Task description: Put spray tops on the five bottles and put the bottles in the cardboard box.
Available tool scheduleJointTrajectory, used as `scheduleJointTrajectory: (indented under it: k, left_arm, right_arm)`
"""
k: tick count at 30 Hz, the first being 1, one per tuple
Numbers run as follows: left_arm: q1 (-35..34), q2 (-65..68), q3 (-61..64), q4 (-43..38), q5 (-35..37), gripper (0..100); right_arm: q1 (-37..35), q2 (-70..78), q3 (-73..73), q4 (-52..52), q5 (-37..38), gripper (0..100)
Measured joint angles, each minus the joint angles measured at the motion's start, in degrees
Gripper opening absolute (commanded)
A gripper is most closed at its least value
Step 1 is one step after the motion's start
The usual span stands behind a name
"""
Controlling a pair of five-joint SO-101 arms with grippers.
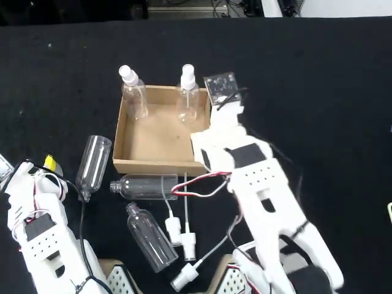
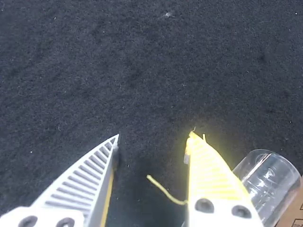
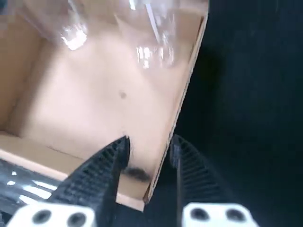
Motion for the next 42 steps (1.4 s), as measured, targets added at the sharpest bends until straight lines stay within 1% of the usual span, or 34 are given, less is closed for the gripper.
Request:
scheduleJointTrajectory:
  k: [4, 6, 12, 21, 25, 29, 40, 42]
  left_arm:
    - [0.0, 0.0, 0.0, 0.0, 0.0, 20]
    - [0.0, 0.0, 0.0, 0.0, 0.0, 20]
    - [0.0, 0.0, 0.0, 0.0, 0.0, 20]
    - [0.0, 0.0, 0.0, 0.0, 0.0, 20]
    - [0.0, 0.0, 0.0, 0.0, 0.0, 20]
    - [0.0, 0.0, 0.0, 0.0, 0.0, 20]
    - [0.0, 0.0, 0.0, 0.0, 0.0, 20]
    - [0.0, 0.0, 0.0, 0.0, 0.0, 20]
  right_arm:
    - [0.3, 5.3, 0.1, -2.4, -0.6, 9.0]
    - [1.3, 6.8, -0.1, -2.5, -0.6, 9.0]
    - [1.5, 9.8, -0.1, -3.6, -0.6, 9.0]
    - [1.5, 10.0, -0.1, -4.0, -0.5, 8.8]
    - [4.6, 10.0, -0.1, -4.0, 1.7, 8.8]
    - [6.7, 10.0, -0.1, -4.0, 2.2, 8.8]
    - [6.9, 10.0, -0.1, -4.0, 2.2, 8.8]
    - [6.9, 10.0, -0.9, -2.6, 2.2, 8.8]
